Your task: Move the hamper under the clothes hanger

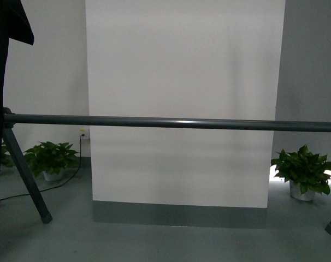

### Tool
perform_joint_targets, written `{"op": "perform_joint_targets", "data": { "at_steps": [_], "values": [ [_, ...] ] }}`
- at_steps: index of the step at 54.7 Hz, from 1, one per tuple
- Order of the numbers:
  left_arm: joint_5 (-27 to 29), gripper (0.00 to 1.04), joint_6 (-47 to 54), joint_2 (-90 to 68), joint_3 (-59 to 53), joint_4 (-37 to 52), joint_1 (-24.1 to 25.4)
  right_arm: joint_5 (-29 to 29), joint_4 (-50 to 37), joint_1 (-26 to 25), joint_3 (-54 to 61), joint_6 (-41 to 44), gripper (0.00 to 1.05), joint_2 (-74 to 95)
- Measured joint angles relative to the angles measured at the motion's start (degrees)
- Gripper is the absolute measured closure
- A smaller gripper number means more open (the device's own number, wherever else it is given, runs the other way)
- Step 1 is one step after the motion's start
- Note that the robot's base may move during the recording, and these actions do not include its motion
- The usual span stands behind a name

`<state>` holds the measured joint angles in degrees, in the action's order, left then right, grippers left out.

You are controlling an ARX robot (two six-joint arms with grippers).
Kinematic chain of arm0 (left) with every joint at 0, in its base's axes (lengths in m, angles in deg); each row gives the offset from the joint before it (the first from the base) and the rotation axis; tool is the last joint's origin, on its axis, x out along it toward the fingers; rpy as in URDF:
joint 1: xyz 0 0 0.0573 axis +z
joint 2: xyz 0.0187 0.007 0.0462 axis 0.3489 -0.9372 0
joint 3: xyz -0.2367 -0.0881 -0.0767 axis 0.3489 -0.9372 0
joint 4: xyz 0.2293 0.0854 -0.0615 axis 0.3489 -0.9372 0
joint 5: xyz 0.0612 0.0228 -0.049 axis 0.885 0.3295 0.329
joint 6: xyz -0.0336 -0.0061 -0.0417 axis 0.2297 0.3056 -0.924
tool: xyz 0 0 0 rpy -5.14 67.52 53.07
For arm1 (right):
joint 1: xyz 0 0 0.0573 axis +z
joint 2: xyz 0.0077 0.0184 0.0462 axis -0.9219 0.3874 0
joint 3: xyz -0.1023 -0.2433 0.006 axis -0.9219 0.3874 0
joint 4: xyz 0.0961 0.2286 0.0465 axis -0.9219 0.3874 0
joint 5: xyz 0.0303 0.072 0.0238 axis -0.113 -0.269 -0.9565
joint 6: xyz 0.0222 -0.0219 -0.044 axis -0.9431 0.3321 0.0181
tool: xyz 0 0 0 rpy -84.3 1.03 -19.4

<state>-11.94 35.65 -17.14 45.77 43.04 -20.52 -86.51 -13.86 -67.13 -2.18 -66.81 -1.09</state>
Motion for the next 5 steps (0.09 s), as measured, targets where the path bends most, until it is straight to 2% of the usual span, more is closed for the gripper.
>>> {"op": "perform_joint_targets", "data": {
  "at_steps": [5],
  "values": [
    [0.0, 0.07, 0.0, 0.0, 0.0, 0.0, 0.0, 0.0, 0.0, 0.0, 0.0, 0.0, 0.08, 0.0]
  ]
}}
